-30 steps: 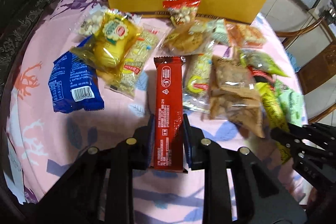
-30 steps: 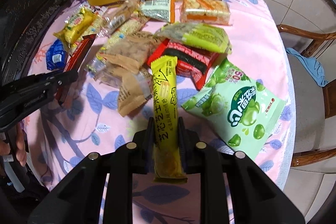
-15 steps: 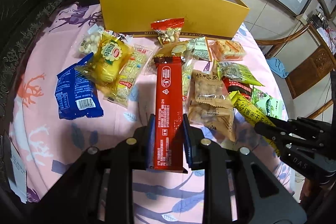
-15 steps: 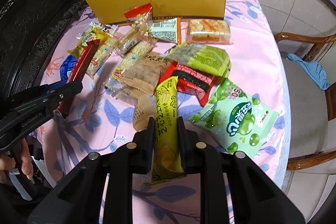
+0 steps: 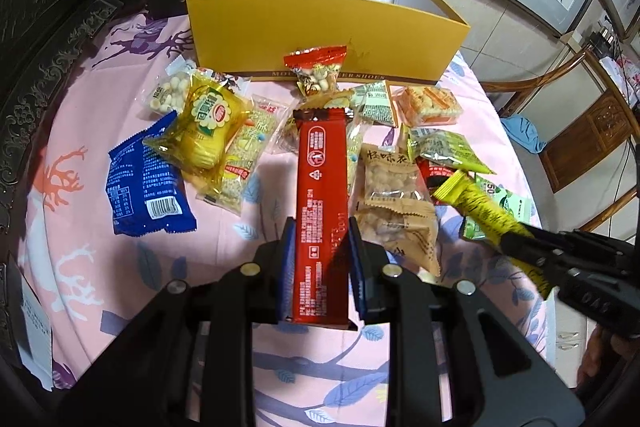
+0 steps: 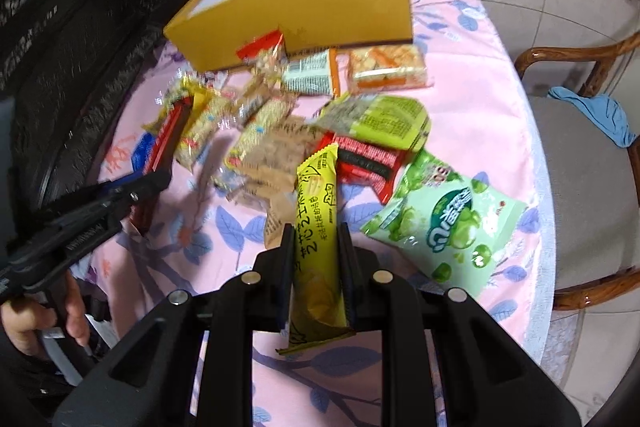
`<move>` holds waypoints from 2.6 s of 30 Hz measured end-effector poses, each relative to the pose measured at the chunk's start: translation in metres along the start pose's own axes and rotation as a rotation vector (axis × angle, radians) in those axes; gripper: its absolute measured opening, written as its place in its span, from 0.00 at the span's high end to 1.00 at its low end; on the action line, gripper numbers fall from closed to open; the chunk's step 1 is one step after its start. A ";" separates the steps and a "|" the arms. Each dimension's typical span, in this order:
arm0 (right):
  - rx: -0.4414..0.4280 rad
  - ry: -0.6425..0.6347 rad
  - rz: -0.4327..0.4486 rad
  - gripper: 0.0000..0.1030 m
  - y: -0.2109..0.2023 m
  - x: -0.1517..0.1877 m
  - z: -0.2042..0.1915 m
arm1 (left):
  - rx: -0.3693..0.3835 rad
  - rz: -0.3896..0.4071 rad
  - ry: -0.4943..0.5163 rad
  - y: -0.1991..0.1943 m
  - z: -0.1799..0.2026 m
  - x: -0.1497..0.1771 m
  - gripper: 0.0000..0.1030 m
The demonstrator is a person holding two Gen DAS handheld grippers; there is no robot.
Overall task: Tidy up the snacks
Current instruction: 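Carry the red bar and yellow stick into the yellow box and release both, then move both tools back from the box to the snack pile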
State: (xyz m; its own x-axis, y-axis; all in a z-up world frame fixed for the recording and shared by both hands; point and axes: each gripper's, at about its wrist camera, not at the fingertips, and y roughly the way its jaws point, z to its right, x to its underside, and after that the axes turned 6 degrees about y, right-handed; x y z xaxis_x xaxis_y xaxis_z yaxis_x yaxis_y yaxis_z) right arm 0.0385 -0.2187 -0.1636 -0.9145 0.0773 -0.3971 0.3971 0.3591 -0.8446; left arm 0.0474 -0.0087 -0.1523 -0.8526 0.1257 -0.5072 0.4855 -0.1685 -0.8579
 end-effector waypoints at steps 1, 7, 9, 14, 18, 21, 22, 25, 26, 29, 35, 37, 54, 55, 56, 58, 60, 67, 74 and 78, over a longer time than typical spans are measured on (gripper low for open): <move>-0.001 0.003 0.011 0.80 -0.005 -0.002 0.000 | 0.002 0.002 0.001 -0.001 0.000 -0.001 0.77; 0.004 -0.042 0.096 0.80 -0.029 -0.023 -0.013 | 0.013 0.021 0.011 -0.004 0.004 -0.015 0.77; -0.002 -0.061 0.113 0.80 -0.031 -0.035 -0.023 | 0.015 0.033 0.006 -0.007 0.005 -0.025 0.77; -0.018 -0.103 0.163 0.80 -0.030 -0.072 -0.047 | 0.004 0.066 0.000 -0.011 0.003 -0.064 0.77; -0.024 -0.111 0.206 0.80 -0.026 -0.111 -0.060 | -0.016 0.109 -0.005 -0.012 -0.005 -0.106 0.77; -0.020 -0.108 0.225 0.80 -0.021 -0.142 -0.068 | -0.036 0.143 0.007 -0.011 -0.012 -0.144 0.77; -0.018 -0.106 0.230 0.80 -0.020 -0.151 -0.070 | -0.046 0.151 0.014 -0.010 -0.014 -0.154 0.77; -0.004 -0.103 0.241 0.80 -0.014 -0.182 -0.073 | -0.057 0.161 0.016 -0.004 -0.020 -0.183 0.77; -0.001 -0.104 0.243 0.80 -0.012 -0.189 -0.074 | -0.060 0.164 0.016 -0.001 -0.023 -0.193 0.77; 0.011 -0.111 0.254 0.80 -0.010 -0.212 -0.078 | -0.065 0.170 0.023 0.006 -0.026 -0.211 0.77; 0.026 -0.113 0.276 0.77 -0.001 -0.250 -0.080 | -0.072 0.169 0.016 0.024 -0.034 -0.251 0.60; 0.046 -0.103 0.275 0.63 0.003 -0.264 -0.080 | -0.088 0.188 -0.006 0.024 -0.039 -0.260 0.08; -0.012 -0.135 0.019 0.41 0.024 -0.129 -0.058 | -0.074 0.100 -0.135 0.006 -0.073 -0.128 0.05; -0.029 -0.152 -0.015 0.41 0.030 -0.112 -0.059 | -0.073 0.082 -0.139 0.006 -0.073 -0.114 0.05; -0.044 -0.169 -0.062 0.41 0.039 -0.087 -0.059 | -0.074 0.057 -0.143 0.005 -0.074 -0.093 0.05; -0.050 -0.176 -0.107 0.41 0.049 -0.061 -0.058 | -0.069 0.023 -0.150 0.003 -0.074 -0.065 0.05; -0.065 -0.149 -0.156 0.41 0.059 -0.038 -0.054 | -0.057 -0.016 -0.161 0.001 -0.075 -0.035 0.05; -0.122 -0.139 -0.115 0.41 0.068 -0.033 -0.073 | -0.080 -0.096 -0.199 0.002 -0.090 0.017 0.05; -0.088 -0.029 -0.160 0.41 0.118 -0.067 -0.086 | -0.094 -0.044 -0.199 -0.011 -0.094 0.011 0.05; -0.015 0.032 -0.184 0.41 0.142 -0.079 -0.095 | -0.116 -0.049 -0.241 -0.013 -0.109 0.018 0.05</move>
State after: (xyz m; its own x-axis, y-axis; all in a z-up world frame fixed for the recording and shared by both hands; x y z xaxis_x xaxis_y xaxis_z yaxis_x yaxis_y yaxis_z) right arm 0.1597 -0.0857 -0.2180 -0.9737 0.0386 -0.2246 0.2220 0.3833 -0.8966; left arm 0.0465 0.1024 -0.1591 -0.8901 -0.1079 -0.4427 0.4498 -0.0526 -0.8916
